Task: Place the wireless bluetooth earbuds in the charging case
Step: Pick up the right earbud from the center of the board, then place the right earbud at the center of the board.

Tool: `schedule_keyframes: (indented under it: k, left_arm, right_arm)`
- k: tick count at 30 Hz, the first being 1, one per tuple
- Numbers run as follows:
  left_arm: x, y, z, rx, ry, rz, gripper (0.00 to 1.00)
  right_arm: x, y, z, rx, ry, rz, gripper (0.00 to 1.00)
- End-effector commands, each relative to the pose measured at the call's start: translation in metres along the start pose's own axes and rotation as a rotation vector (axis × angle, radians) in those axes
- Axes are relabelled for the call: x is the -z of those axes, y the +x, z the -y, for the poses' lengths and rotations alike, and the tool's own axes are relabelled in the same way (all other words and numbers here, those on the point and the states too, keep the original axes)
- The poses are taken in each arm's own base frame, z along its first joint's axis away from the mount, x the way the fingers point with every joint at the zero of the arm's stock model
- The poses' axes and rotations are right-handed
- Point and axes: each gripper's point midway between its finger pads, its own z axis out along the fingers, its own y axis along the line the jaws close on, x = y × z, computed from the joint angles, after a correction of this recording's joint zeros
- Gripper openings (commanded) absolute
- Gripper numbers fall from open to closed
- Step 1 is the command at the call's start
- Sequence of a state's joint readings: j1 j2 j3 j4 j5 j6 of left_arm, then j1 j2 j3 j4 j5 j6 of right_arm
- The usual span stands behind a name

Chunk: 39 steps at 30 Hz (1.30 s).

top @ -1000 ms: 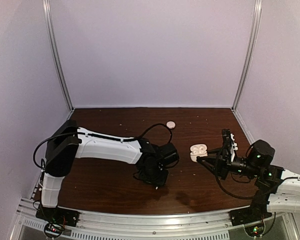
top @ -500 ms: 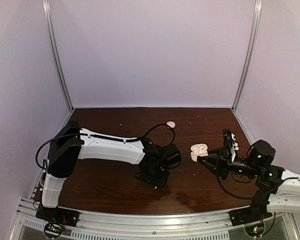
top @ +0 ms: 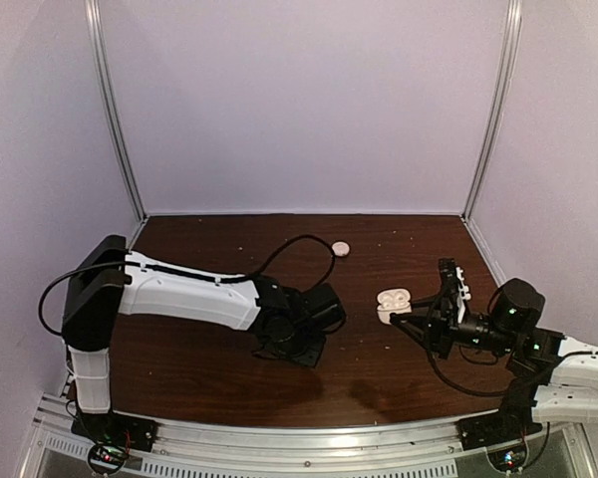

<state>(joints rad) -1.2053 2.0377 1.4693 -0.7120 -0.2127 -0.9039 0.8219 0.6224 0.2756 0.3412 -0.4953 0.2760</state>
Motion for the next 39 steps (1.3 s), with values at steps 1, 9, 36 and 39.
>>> schedule_keyframes:
  k: [1,9,36,39]
  left_arm:
    - [0.039,-0.042,0.002,0.052,0.078,0.222,0.1]
    - [0.048,-0.049,-0.036,0.118,0.13,0.288,0.13]
    - [0.034,0.119,-0.115,0.073,0.0,-0.277,0.23]
    - [0.035,0.119,-0.109,0.054,0.011,-0.31,0.32]
  right_arm:
    - [-0.003,-0.005,0.003,0.016,0.01,0.024,0.0]
    - [-0.015,0.01,0.008,0.012,-0.003,-0.022,0.0]
    - [-0.024,-0.001,0.002,0.036,-0.043,-0.019,0.0]
    - [-0.023,-0.001,0.002,0.037,-0.044,-0.019,0.0]
